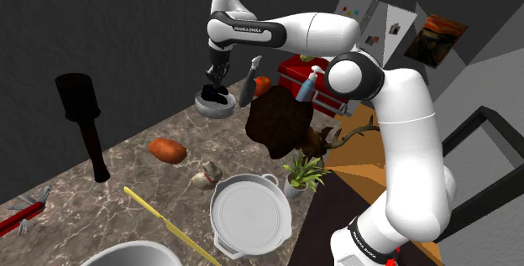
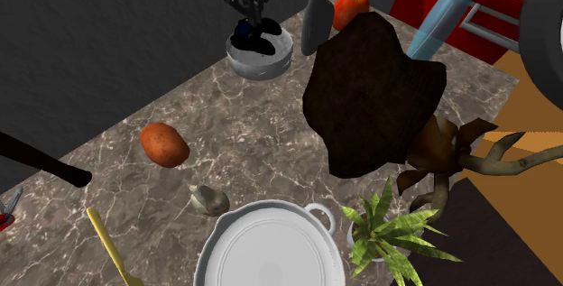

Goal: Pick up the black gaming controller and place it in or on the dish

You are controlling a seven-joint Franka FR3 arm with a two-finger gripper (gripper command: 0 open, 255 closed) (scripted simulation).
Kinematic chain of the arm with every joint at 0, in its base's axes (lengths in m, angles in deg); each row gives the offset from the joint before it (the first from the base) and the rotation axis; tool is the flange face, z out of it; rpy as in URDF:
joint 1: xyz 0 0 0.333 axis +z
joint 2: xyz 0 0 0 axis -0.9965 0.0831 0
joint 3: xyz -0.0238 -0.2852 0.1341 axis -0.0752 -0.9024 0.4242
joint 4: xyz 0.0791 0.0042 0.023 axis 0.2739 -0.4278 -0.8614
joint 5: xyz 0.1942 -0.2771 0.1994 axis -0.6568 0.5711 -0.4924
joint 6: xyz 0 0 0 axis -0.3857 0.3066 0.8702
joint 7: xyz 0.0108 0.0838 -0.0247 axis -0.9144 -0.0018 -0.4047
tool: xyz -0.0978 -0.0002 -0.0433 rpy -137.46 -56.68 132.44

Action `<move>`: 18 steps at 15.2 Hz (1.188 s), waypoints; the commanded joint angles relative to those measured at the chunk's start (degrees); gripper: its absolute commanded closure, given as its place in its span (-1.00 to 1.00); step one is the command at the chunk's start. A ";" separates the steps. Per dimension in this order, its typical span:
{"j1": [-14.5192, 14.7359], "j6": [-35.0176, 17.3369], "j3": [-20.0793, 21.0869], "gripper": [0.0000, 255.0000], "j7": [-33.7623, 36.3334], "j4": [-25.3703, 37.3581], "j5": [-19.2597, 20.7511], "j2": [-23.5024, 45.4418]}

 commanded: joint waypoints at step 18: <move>0.81 7.31 0.23 -1.00 -0.58 7.75 -0.06 0.65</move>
